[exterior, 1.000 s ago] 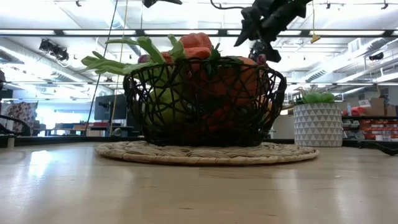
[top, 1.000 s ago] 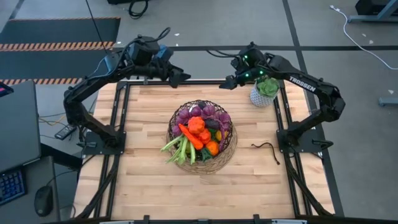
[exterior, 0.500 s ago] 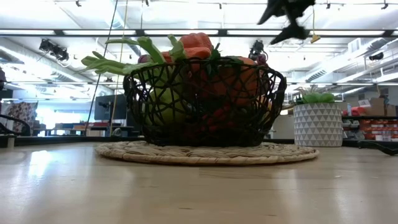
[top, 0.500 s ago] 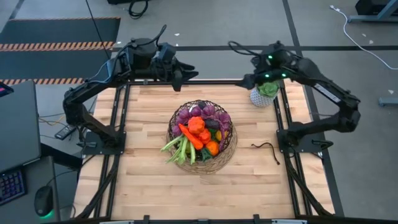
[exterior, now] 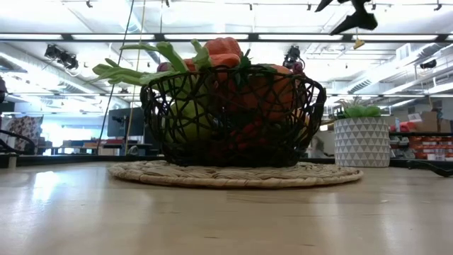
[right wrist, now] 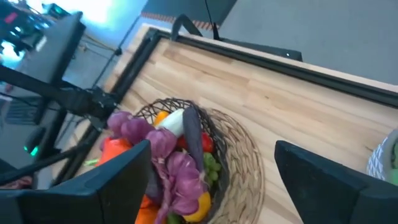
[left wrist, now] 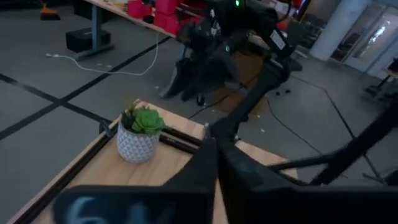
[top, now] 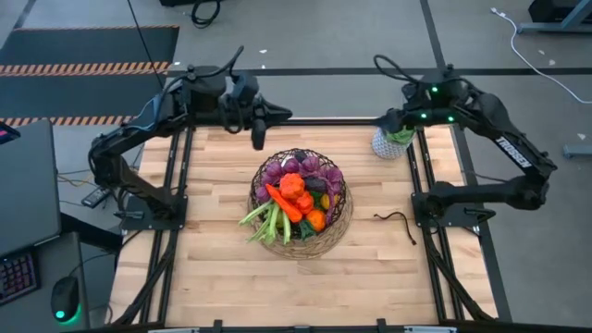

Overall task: Build produce basket
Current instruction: Return to Home Position

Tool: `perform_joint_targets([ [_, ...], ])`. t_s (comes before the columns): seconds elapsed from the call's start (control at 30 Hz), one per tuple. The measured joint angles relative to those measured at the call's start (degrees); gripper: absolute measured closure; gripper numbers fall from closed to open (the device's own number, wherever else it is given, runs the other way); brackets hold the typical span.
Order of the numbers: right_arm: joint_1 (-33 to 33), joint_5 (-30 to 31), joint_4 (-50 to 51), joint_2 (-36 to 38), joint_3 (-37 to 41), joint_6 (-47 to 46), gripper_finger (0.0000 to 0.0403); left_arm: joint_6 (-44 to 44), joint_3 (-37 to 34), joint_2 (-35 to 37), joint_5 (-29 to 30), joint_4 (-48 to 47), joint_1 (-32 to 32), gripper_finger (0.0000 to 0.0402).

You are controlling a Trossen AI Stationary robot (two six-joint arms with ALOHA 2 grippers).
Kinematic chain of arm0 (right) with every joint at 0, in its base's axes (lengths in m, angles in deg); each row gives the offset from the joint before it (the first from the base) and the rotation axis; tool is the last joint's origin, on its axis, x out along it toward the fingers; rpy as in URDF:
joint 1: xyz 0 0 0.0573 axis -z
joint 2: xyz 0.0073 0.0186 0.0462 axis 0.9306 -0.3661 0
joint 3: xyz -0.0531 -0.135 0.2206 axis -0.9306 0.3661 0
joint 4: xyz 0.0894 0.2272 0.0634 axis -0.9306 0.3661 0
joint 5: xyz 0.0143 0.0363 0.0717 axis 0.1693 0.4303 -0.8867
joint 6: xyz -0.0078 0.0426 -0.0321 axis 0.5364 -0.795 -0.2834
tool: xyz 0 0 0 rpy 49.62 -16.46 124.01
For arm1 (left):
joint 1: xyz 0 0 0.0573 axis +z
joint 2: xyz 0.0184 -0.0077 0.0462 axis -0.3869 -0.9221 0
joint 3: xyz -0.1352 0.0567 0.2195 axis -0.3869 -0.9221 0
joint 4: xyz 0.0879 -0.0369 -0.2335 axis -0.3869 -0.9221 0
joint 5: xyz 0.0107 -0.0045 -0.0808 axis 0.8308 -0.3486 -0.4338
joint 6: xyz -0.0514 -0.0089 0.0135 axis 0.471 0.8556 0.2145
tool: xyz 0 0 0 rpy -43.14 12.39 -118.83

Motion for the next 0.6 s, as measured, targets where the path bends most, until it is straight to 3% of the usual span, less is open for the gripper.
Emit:
perform_joint_targets([
  [0.1,0.0,0.1,-0.2,2.3,0.5,-1.5,0.0078,-0.9,0.0,1.7,2.2,-1.7,-0.9,0.0395],
  [0.2,-0.4,0.1,-1.6,5.1,2.8,-3.5,0.0119,0.5,-6.7,5.9,7.9,1.0,-2.1,0.0393],
  [0.3,-1.4,-0.2,-4.5,8.9,7.2,-5.4,0.0173,5.0,-21.6,12.9,9.4,13.4,-2.9,0.0397],
  [0.43,-2.4,-2.0,-14.1,14.7,15.5,-9.7,0.0246,11.3,-42.8,21.4,9.3,36.9,-3.7,0.0397],
  [0.6,-2.8,-4.2,-25.8,21.3,25.8,-14.9,0.0326,17.0,-59.9,29.7,9.5,54.7,-3.6,0.0399],
])
